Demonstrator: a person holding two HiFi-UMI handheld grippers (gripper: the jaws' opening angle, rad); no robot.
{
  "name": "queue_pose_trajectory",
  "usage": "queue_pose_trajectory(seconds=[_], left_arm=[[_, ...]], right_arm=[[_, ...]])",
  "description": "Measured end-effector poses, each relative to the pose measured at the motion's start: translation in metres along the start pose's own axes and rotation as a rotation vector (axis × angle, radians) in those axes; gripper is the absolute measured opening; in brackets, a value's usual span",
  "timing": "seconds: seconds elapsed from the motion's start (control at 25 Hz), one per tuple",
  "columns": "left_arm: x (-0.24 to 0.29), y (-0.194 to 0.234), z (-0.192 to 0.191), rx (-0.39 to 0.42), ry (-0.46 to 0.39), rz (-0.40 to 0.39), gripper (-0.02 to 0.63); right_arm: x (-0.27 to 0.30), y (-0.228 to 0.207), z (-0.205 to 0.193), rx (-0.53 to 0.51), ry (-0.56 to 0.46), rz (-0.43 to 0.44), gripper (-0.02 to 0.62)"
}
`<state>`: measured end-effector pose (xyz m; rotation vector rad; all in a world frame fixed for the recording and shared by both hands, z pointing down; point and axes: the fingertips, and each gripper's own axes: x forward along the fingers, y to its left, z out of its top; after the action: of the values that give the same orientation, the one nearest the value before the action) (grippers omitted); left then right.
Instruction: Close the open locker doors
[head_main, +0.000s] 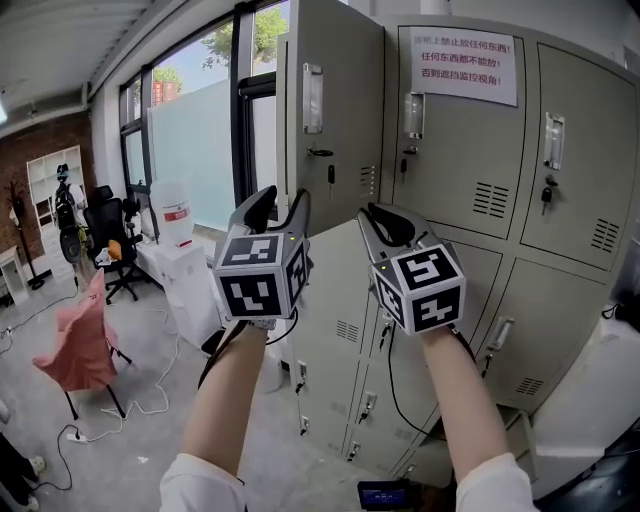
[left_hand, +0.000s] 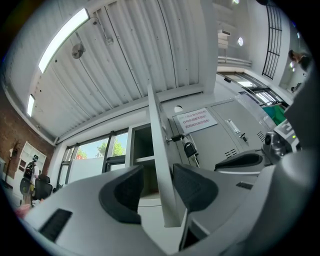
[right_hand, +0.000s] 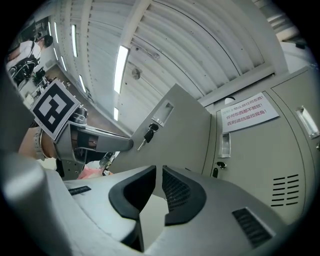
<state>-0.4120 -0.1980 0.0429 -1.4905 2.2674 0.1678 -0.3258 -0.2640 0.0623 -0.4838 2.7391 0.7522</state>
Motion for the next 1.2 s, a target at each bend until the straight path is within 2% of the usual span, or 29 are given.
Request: queue_pose_trajectory(seconds=[0.2,0.4,0.84,1.2], left_arm=[[0.008,0.026,-0.007,-0.006,-0.001,-0.035,0.184],[0.016,0.046,-0.018,-0.056,-0.011,-0.065,0.184],[0.033,0.071,-0.049,-0.103,0.027,-0.079,0.187],[0.059,0.086,-0.059,-0.088,0.051,-0.09,0.184]], right_arm=[[0.019,0.003,-0.004,-0.009,0.016,-0.049,0.061],[0.035,0.009,-0.013,-0.021,0.038,-0.08,0.06],[0.062,0.02,-0.02,-0.045,0.063,-0.089,0.06],[0.084,0.017,-0.027,-0.068,0.057,-0.083,0.06]])
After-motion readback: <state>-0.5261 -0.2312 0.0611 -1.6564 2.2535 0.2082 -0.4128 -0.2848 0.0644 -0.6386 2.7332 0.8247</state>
